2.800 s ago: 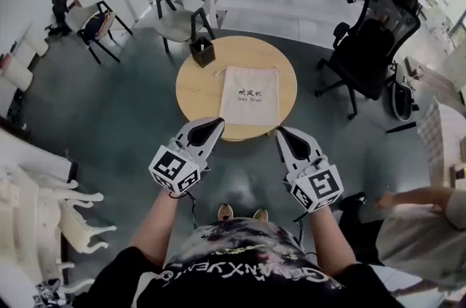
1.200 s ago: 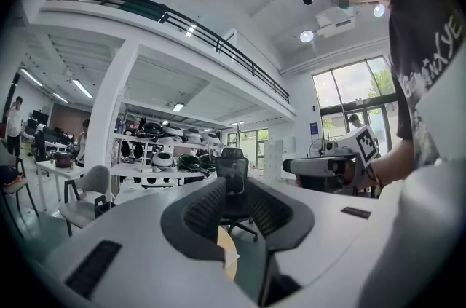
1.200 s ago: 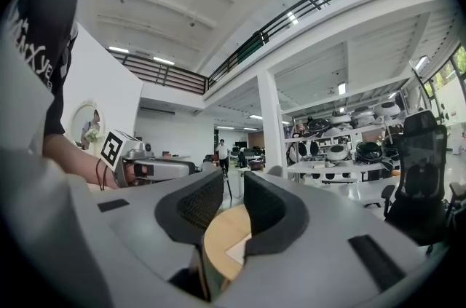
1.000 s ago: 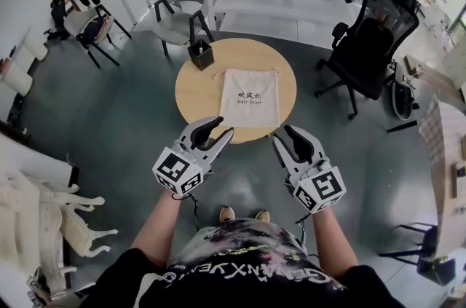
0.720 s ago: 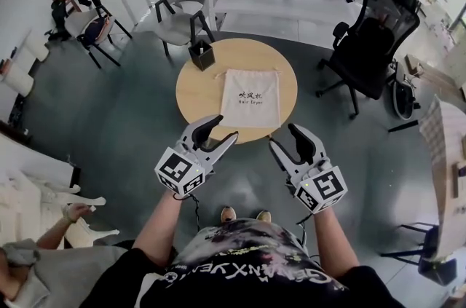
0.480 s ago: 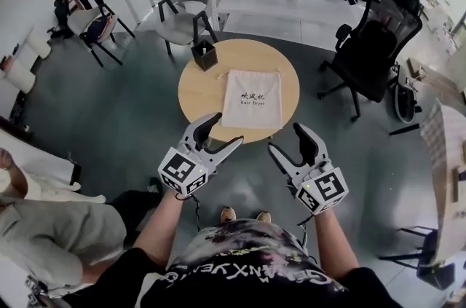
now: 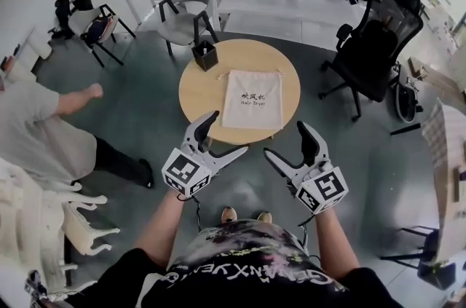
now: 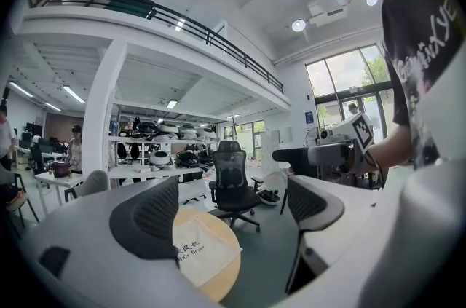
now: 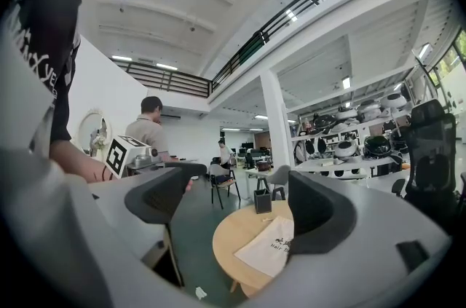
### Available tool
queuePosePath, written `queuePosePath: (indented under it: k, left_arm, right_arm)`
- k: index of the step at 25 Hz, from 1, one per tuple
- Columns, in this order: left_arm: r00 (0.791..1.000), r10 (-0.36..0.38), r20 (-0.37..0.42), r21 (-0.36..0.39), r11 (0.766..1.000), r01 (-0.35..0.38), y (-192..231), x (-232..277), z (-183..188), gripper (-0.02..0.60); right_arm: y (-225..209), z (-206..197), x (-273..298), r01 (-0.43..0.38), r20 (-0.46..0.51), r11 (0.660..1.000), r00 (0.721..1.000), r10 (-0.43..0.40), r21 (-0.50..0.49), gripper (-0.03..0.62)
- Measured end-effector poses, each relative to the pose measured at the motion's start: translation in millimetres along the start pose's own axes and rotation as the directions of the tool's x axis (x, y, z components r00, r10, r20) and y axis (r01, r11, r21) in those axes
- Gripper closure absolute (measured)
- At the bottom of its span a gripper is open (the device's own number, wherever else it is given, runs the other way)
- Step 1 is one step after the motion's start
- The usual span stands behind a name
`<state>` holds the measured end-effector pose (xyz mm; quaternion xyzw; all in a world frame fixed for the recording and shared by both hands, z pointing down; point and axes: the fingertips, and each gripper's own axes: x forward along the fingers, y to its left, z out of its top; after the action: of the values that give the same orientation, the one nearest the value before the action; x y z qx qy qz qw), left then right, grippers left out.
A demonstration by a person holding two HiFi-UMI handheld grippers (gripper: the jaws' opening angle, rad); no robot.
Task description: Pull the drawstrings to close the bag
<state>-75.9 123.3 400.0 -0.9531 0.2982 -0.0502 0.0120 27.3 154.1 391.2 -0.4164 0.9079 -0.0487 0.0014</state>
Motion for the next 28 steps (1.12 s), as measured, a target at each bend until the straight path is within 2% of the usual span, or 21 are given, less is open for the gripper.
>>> queuePosePath:
  k: [7, 10, 12, 28]
  left_arm:
    - [1.0, -0.013, -0.002, 0.018, 1.0, 0.013, -2.4, 2.3, 1.8, 0.063]
    - [1.0, -0.009, 0.008, 0.024, 1.0, 0.009, -2.1, 1.3, 2.9, 0.029]
    - [1.0, 0.002, 0.012, 0.038, 0.999, -0.003, -0.7, -0.3, 3.5, -0.003]
    - [1.0, 0.017, 0.001, 0.037, 0.999, -0.017, 2.1, -0.1, -3.6, -0.005]
  right_arm:
    - [-3.2, 1.5, 3.0, 0.002, 0.005, 1.0, 1.0, -0.002, 0.007, 0.065]
    - [-3.0, -0.3, 4.3, 0.007, 0.001, 1.0, 1.0, -0.007, 0.001, 0.011]
    - [-1.5, -1.4, 5.0, 0.008, -0.002, 1.0, 1.0, -0.008, -0.002, 0.01]
    - [-2.2, -6.1, 4.1, 0.014, -0.018, 1.0, 1.0, -0.014, -0.013, 0.01]
